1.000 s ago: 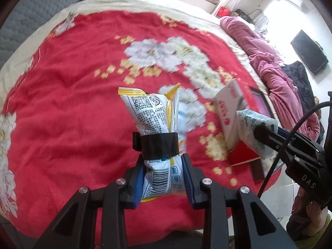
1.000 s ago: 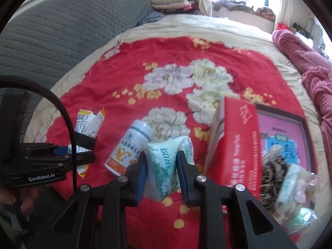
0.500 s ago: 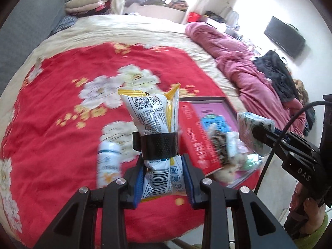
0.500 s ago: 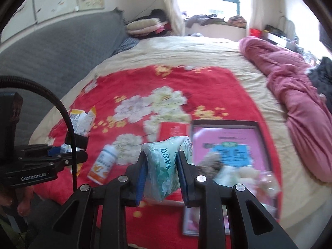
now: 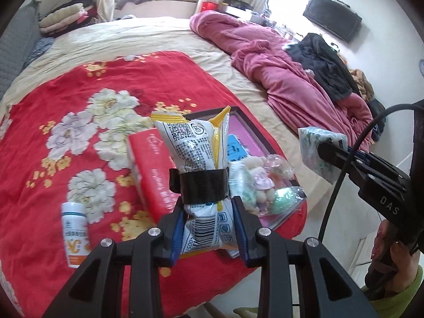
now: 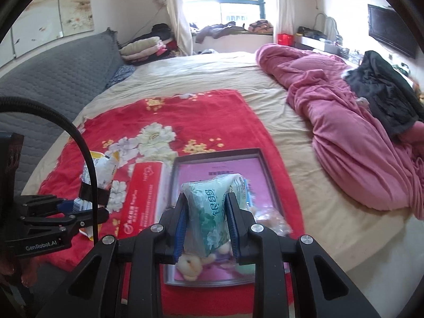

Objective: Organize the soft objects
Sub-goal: 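Carry the snack packet and tissue packet with both tools over the tray, then lower both packets into the tray and open both tools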

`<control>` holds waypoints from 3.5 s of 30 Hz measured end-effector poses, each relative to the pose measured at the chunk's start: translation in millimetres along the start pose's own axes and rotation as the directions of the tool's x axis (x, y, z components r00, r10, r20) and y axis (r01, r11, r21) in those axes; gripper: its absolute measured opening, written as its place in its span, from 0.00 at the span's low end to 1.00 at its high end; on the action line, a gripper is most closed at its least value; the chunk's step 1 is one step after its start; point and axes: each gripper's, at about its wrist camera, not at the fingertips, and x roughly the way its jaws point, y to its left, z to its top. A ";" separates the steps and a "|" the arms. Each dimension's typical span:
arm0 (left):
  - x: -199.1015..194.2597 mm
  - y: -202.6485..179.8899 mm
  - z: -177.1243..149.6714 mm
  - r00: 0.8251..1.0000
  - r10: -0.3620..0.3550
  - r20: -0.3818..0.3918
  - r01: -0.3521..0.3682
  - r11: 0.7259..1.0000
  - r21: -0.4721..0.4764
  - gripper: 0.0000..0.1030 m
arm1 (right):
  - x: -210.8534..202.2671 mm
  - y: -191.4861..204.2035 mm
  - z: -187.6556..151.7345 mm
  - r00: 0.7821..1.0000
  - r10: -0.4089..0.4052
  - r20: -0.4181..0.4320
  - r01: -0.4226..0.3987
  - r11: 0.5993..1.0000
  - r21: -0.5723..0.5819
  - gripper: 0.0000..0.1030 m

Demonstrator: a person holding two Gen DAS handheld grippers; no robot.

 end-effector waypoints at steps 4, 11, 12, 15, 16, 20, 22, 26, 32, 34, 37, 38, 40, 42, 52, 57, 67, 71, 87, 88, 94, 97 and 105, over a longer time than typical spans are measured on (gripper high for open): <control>16.0 -11.1 1.9 1.000 0.004 -0.024 -0.003 1.000 0.021 0.33 | 2.0 -10.4 -4.6 1.000 -0.012 -0.009 0.012 1.000 0.008 0.28; 40.8 -26.8 4.6 0.998 0.020 -0.053 -0.017 0.998 0.057 0.33 | 12.1 -28.0 -13.0 1.000 -0.013 -0.021 0.014 0.999 0.037 0.28; 45.1 -28.1 4.8 0.998 0.017 -0.059 -0.014 0.998 0.058 0.33 | 14.7 -30.9 -14.7 1.000 -0.013 -0.027 0.014 0.999 0.041 0.28; 56.4 -31.5 6.5 0.997 0.014 -0.075 -0.010 0.998 0.062 0.33 | 22.5 -36.0 -18.2 0.999 -0.014 -0.040 0.015 0.999 0.044 0.28; 60.1 -32.2 7.2 0.997 0.013 -0.079 -0.008 0.998 0.062 0.33 | 24.4 -35.7 -18.9 0.999 -0.014 -0.044 0.016 0.999 0.043 0.28; 74.6 -34.0 9.5 0.995 0.007 -0.097 -0.001 0.998 0.061 0.33 | 35.1 -40.8 -22.2 0.998 -0.018 -0.062 0.021 0.999 0.046 0.28; 82.0 -34.7 10.7 0.994 0.003 -0.107 0.004 0.998 0.063 0.33 | 40.0 -42.9 -23.4 0.997 -0.017 -0.070 0.020 0.999 0.047 0.28; 94.8 -36.6 12.0 0.992 0.001 -0.124 0.007 0.998 0.066 0.33 | 48.7 -46.4 -24.6 0.996 -0.021 -0.084 0.024 0.999 0.045 0.28; 114.8 -37.9 12.6 0.988 0.000 -0.153 0.011 0.997 0.072 0.33 | 61.1 -51.2 -25.7 0.994 -0.022 -0.107 0.027 0.999 0.047 0.28; 120.6 -36.1 12.5 0.987 -0.001 -0.161 0.012 0.998 0.064 0.33 | 64.5 -51.5 -26.0 0.994 -0.026 -0.110 0.031 0.999 0.044 0.28; 126.0 -33.8 12.7 0.986 0.000 -0.166 0.010 0.998 0.063 0.33 | 70.7 -51.7 -26.4 0.993 -0.030 -0.118 0.035 0.999 0.041 0.28; 127.4 -33.1 13.2 0.986 0.000 -0.167 0.010 0.998 0.062 0.33 | 72.5 -51.8 -26.5 0.992 -0.029 -0.121 0.034 0.999 0.040 0.28; 130.0 -32.2 13.7 0.985 0.002 -0.171 0.009 0.998 0.062 0.33 | 76.5 -51.7 -27.1 0.992 -0.032 -0.126 0.037 0.999 0.037 0.28; 132.4 -31.0 14.2 0.985 0.004 -0.174 0.007 0.998 0.062 0.33 | 82.1 -51.7 -28.3 0.990 -0.040 -0.137 0.044 0.999 0.029 0.28; 139.0 -26.9 16.9 0.984 0.000 -0.175 0.010 0.998 0.054 0.33 | 103.0 -49.8 -31.4 0.984 -0.037 -0.173 0.042 0.999 0.025 0.28; 140.3 -24.3 17.4 0.985 -0.003 -0.174 0.012 0.999 0.051 0.33 | 114.9 -44.4 -32.0 0.981 -0.029 -0.194 0.033 0.999 0.019 0.28; 142.7 -21.0 19.4 0.985 -0.007 -0.172 0.014 0.999 0.045 0.33 | 131.3 -38.8 -33.8 0.977 -0.012 -0.211 0.017 1.000 0.025 0.30; 143.7 -20.1 19.5 0.985 -0.009 -0.171 0.016 0.999 0.043 0.33 | 134.0 -38.5 -33.4 0.977 -0.011 -0.213 0.016 1.000 0.022 0.31; 146.7 -15.8 21.8 0.986 -0.017 -0.168 0.022 0.999 0.028 0.33 | 143.9 -40.4 -33.7 0.974 -0.003 -0.227 0.012 0.999 0.039 0.45; 147.0 -15.6 22.4 0.986 -0.019 -0.168 0.024 0.999 0.026 0.33 | 143.9 -40.9 -33.5 0.974 0.001 -0.228 0.009 0.999 0.042 0.46; 146.6 -16.2 25.5 0.986 -0.019 -0.163 0.024 0.999 0.028 0.33 | 141.8 -39.8 -33.1 0.973 0.027 -0.227 -0.015 0.999 0.052 0.56; 146.1 -16.0 26.6 0.987 -0.023 -0.162 0.027 0.999 0.025 0.33 | 139.5 -38.8 -33.6 0.974 0.022 -0.228 -0.012 0.999 0.047 0.58; 142.0 -16.2 28.9 0.984 -0.062 -0.164 0.065 0.998 0.012 0.34 | 112.7 -46.8 -30.5 0.982 -0.027 -0.186 0.037 0.998 0.053 0.70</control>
